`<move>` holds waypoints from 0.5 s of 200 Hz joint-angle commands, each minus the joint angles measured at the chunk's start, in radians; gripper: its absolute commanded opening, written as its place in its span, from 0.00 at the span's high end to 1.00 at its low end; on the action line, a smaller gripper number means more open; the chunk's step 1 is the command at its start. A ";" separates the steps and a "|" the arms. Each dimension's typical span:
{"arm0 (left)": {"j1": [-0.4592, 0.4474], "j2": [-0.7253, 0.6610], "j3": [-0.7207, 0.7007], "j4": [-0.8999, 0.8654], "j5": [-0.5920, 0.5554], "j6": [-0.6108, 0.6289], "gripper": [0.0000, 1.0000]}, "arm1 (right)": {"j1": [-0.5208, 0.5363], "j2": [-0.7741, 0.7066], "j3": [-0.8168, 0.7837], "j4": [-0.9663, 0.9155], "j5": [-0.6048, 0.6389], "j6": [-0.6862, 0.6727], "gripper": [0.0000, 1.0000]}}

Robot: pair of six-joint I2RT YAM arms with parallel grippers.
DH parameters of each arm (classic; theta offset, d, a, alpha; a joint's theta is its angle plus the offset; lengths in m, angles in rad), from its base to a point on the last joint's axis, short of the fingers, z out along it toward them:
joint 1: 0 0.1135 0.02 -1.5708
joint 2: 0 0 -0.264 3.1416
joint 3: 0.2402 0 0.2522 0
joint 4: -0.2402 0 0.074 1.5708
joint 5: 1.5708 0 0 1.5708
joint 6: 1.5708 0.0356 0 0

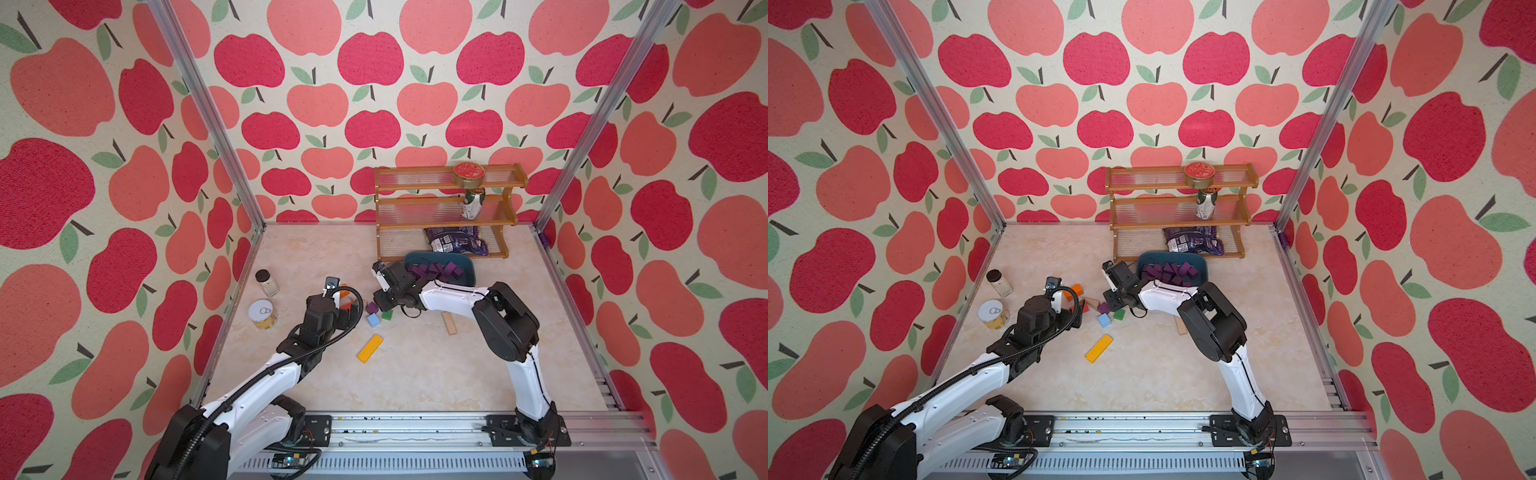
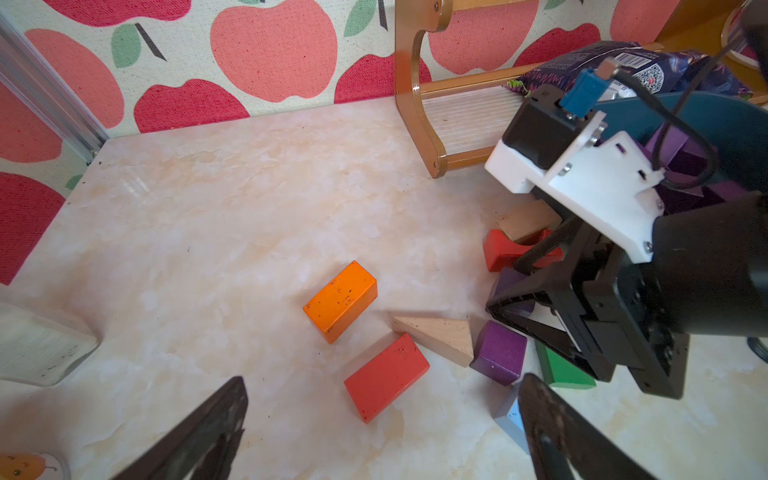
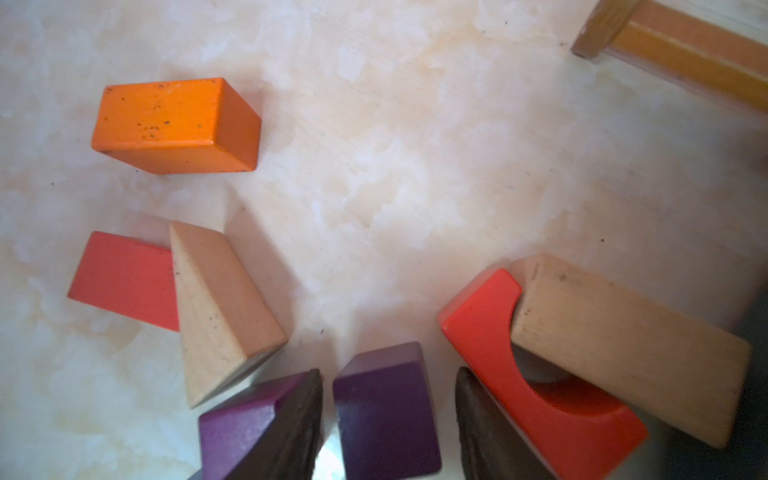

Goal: Pick purple bricks into the storage bin
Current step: Pick up the building block from the center of the board.

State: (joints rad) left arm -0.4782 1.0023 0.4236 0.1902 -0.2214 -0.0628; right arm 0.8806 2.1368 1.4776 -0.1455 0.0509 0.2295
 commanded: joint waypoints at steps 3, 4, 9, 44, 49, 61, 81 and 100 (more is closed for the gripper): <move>0.004 0.007 0.032 -0.015 -0.009 -0.011 0.01 | -0.009 0.039 0.040 -0.043 -0.024 -0.015 0.50; 0.004 0.007 0.032 -0.014 -0.009 -0.011 0.01 | -0.009 0.040 0.040 -0.043 -0.024 -0.014 0.50; 0.004 0.007 0.032 -0.015 -0.010 -0.011 0.01 | -0.009 0.041 0.040 -0.044 -0.023 -0.013 0.51; 0.007 0.011 0.033 -0.017 -0.009 -0.012 0.01 | -0.009 0.037 0.032 -0.047 -0.016 -0.005 0.51; 0.006 0.012 0.033 -0.016 -0.010 -0.011 0.01 | -0.009 0.038 0.032 -0.048 -0.014 -0.005 0.51; 0.006 0.013 0.035 -0.017 -0.009 -0.012 0.01 | -0.009 0.038 0.025 -0.048 -0.010 -0.002 0.51; 0.007 0.015 0.035 -0.017 -0.009 -0.012 0.01 | -0.011 0.045 0.027 -0.051 -0.006 0.003 0.55; 0.007 0.015 0.035 -0.017 -0.009 -0.012 0.01 | -0.012 0.053 0.043 -0.073 -0.008 0.003 0.64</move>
State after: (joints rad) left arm -0.4778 1.0084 0.4255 0.1902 -0.2214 -0.0628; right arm 0.8776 2.1620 1.4948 -0.1684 0.0437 0.2329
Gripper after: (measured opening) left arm 0.994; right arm 0.391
